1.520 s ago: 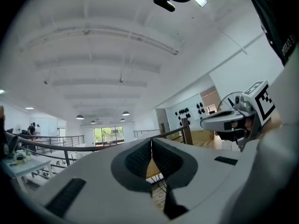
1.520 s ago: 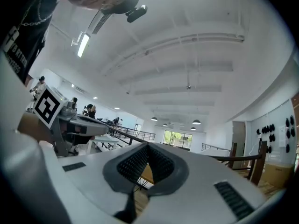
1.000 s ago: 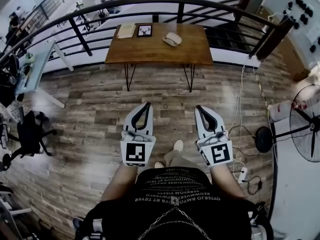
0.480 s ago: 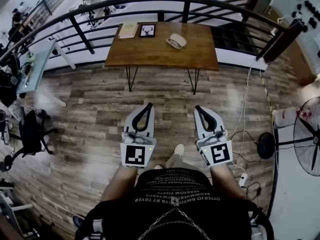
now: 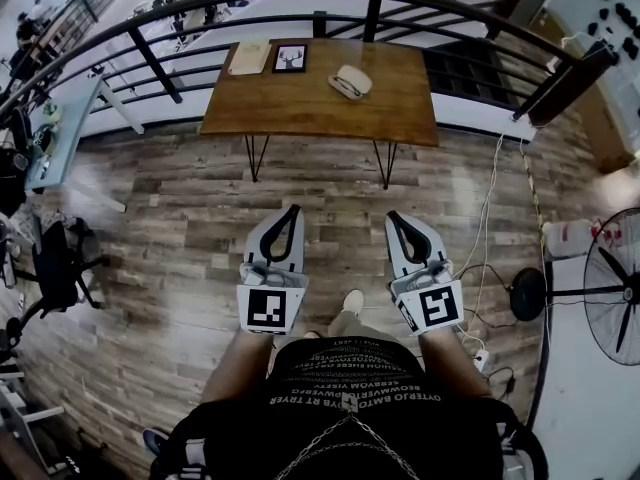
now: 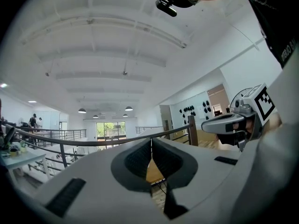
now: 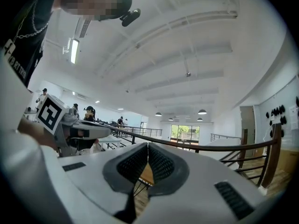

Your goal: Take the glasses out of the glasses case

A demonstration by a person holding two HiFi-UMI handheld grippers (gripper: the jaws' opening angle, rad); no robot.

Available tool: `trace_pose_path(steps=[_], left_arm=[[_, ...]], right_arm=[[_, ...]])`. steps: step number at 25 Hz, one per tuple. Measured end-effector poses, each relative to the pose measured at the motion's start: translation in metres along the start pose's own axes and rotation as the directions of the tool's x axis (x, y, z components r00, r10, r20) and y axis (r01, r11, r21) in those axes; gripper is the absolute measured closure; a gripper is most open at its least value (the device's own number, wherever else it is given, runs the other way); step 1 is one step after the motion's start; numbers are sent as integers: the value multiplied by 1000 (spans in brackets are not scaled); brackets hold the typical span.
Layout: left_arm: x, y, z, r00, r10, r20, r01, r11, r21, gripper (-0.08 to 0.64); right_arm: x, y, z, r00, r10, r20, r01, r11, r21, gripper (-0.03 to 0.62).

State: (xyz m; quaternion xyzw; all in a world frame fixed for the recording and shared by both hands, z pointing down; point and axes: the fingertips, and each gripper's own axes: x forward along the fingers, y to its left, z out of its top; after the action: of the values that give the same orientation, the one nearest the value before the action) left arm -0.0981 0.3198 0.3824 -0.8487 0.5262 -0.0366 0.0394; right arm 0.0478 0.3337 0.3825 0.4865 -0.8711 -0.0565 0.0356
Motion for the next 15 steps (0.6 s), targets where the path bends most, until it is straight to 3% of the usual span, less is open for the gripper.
trace_pose_path(steps=[4, 15], left_arm=[[18, 7, -4, 999, 14, -29, -14, 1000, -6, 532], [74, -2, 5, 1000, 24, -15, -24, 1000, -10, 532]], right_arm=[[10, -10, 0, 1000, 13, -6, -13, 1000, 4, 575], [40, -63, -3, 999, 42, 16, -43, 999, 16, 575]])
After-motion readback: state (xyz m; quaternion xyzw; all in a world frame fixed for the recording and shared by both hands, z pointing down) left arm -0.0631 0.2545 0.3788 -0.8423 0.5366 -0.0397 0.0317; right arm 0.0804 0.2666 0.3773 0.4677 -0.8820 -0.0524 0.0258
